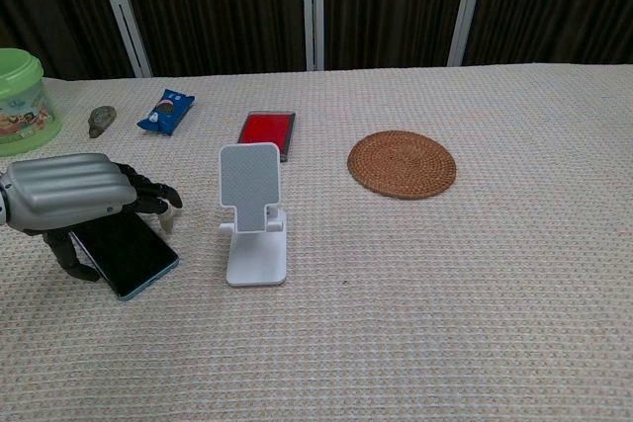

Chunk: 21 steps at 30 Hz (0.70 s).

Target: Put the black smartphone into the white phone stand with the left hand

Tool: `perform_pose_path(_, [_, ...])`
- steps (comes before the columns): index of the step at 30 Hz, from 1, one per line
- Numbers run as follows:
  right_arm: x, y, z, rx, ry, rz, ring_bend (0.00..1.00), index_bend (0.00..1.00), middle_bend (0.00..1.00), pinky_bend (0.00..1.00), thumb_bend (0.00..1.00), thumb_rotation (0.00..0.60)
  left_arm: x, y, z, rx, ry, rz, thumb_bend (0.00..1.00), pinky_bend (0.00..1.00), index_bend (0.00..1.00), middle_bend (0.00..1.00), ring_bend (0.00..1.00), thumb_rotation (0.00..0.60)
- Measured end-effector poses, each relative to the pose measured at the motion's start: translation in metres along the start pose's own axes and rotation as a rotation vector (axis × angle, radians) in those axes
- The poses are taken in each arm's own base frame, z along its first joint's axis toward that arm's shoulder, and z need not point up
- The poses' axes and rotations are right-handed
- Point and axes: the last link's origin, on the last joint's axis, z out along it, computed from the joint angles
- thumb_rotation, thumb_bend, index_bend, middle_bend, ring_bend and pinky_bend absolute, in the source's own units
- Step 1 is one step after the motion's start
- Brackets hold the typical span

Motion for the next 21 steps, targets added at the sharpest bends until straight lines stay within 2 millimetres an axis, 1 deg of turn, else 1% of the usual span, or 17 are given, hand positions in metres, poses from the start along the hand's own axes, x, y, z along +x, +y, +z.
perform_pose_path(1, [0.0, 0.0, 0.0, 0.0, 0.0, 0.001, 0.0, 0.0, 0.0, 0.0, 0.0, 0.6, 0.0, 0.0, 0.0, 0.001, 0.006, -0.001, 0.0, 0.36, 0.44, 0.35, 0.41, 0.6])
perform_pose_path(3, [0.0, 0.0, 0.0, -0.001, -0.001, 0.001, 0.0, 0.0, 0.0, 0.0, 0.0, 0.6, 0.001, -0.001, 0.0, 0.001, 0.01, 0.001, 0.0, 0.39, 0.48, 0.38, 0.43, 0.6])
perform_pose_path(7, [0.0, 0.0, 0.0, 0.0, -0.001, 0.003, 0.0, 0.0, 0.0, 0.0, 0.0, 0.6, 0.004, -0.003, 0.0, 0.005, 0.028, 0.022, 0.0, 0.41, 0.51, 0.41, 0.45, 0.6])
perform_pose_path(11, [0.001, 0.0, -0.001, 0.003, 0.001, 0.008, 0.0, 0.0, 0.0, 0.0, 0.0, 0.6, 0.011, -0.009, -0.003, 0.02, 0.073, 0.045, 0.0, 0.42, 0.52, 0.41, 0.45, 0.6])
perform_pose_path(16, [0.004, 0.0, -0.002, 0.008, 0.004, 0.019, 0.0, 0.0, 0.0, 0.0, 0.0, 0.6, 0.032, -0.019, -0.013, 0.038, 0.147, 0.089, 0.0, 0.42, 0.52, 0.41, 0.45, 0.6])
perform_pose_path(21, [0.006, 0.001, -0.004, 0.01, 0.01, 0.032, 0.0, 0.0, 0.0, 0.0, 0.0, 0.6, 0.058, -0.023, -0.02, 0.037, 0.223, 0.16, 0.0, 0.42, 0.53, 0.41, 0.45, 0.6])
